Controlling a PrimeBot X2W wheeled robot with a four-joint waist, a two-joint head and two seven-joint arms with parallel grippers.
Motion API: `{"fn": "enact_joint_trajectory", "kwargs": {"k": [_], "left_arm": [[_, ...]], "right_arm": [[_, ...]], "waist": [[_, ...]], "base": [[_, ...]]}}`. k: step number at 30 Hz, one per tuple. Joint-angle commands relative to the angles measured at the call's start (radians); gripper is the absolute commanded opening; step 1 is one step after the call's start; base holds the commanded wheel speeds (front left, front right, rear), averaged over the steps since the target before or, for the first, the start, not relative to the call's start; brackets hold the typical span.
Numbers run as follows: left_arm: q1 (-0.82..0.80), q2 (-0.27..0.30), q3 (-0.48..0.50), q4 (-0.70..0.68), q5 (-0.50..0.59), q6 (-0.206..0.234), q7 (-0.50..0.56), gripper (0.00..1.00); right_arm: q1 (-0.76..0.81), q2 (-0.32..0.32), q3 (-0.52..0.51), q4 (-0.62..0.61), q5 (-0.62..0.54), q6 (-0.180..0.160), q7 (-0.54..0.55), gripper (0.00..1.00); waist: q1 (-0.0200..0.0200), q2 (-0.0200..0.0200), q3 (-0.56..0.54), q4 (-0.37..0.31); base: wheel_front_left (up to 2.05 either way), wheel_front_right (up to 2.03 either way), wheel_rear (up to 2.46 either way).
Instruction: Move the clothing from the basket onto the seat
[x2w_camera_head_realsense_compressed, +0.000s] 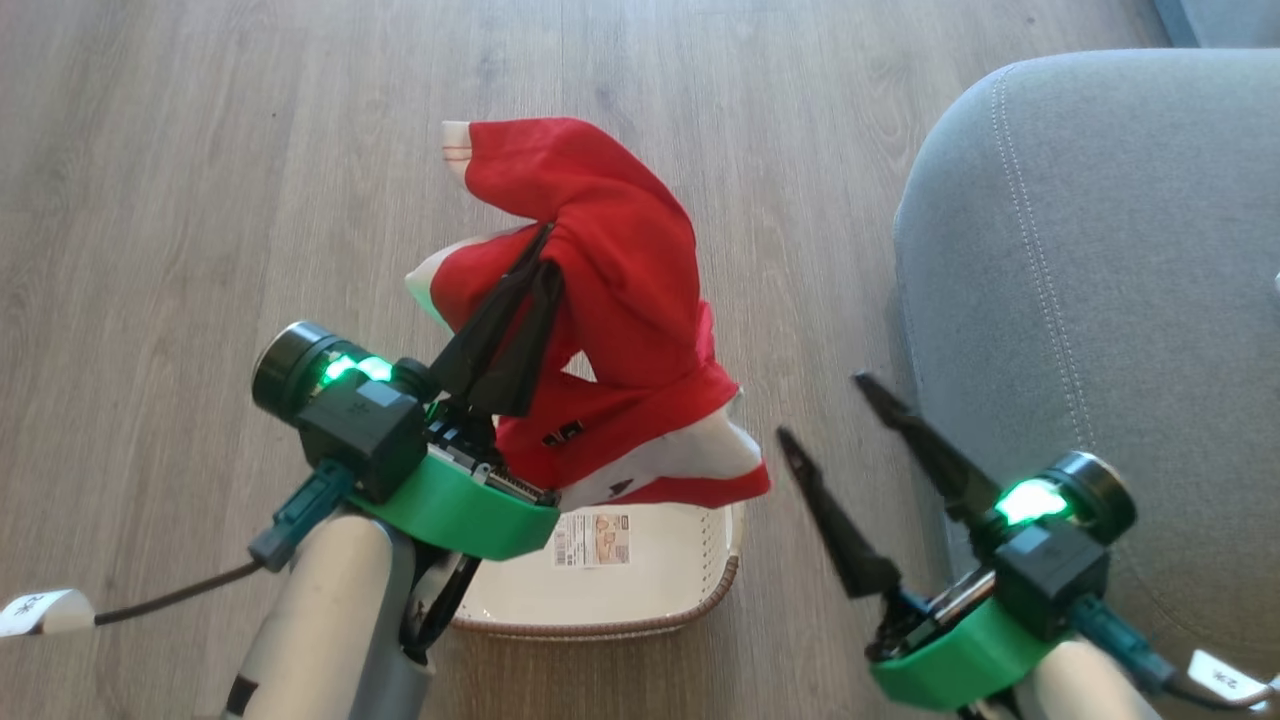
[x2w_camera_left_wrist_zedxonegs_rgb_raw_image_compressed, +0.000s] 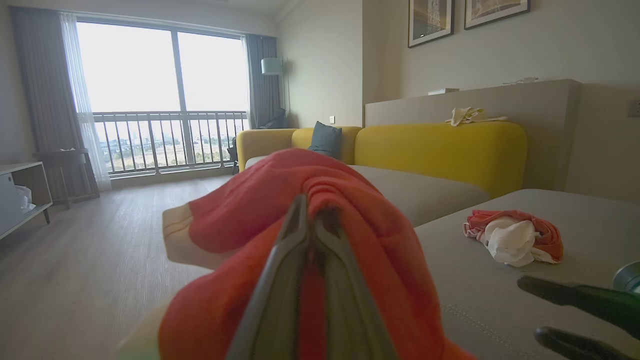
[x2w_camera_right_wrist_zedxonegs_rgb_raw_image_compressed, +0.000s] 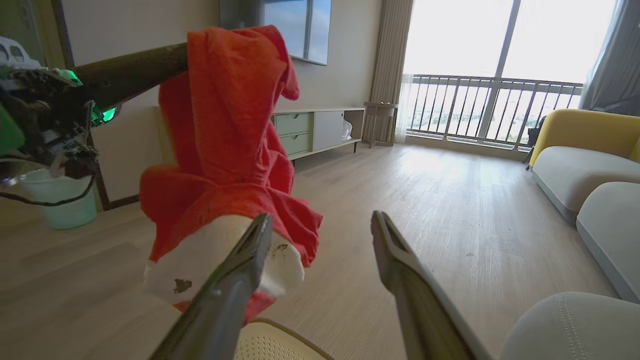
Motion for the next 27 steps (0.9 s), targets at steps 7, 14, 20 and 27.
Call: {"fn": "enact_joint_trajectory", "kwargs": {"k": [7,14,20,27], "left_arm": [[-0.054,0.022,0.007,-0.045,0.028,-0.001,-0.01,0.0],[-0.063,0.026,-0.056,-0.06,0.031,-0.001,-0.01,0.0],[-0.072,0.024,-0.123,-0.073,0.03,-0.001,-0.01,0.0],[-0.078,0.027,-0.219,-0.081,0.034,-0.001,-0.01,0.0]], "right_arm": [[-0.075,-0.074,0.12,-0.059,0.029,0.0,-0.002,1.0],[-0.111,-0.081,0.144,-0.025,0.023,0.0,-0.002,1.0],[-0.128,-0.079,0.162,0.028,0.028,0.0,-0.002,1.0],[-0.156,-0.075,0.203,0.079,0.045,0.0,-0.002,1.0]], "waist": [[0.0,0.0,0.005,0.001],[0.0,0.0,0.0,0.011],[0.0,0.0,-0.004,0.029],[0.0,0.0,-0.012,0.046]], "base": [[0.0,0.0,0.0],[0.0,0.0,0.0],[0.0,0.0,0.0],[0.0,0.0,0.0]]}}
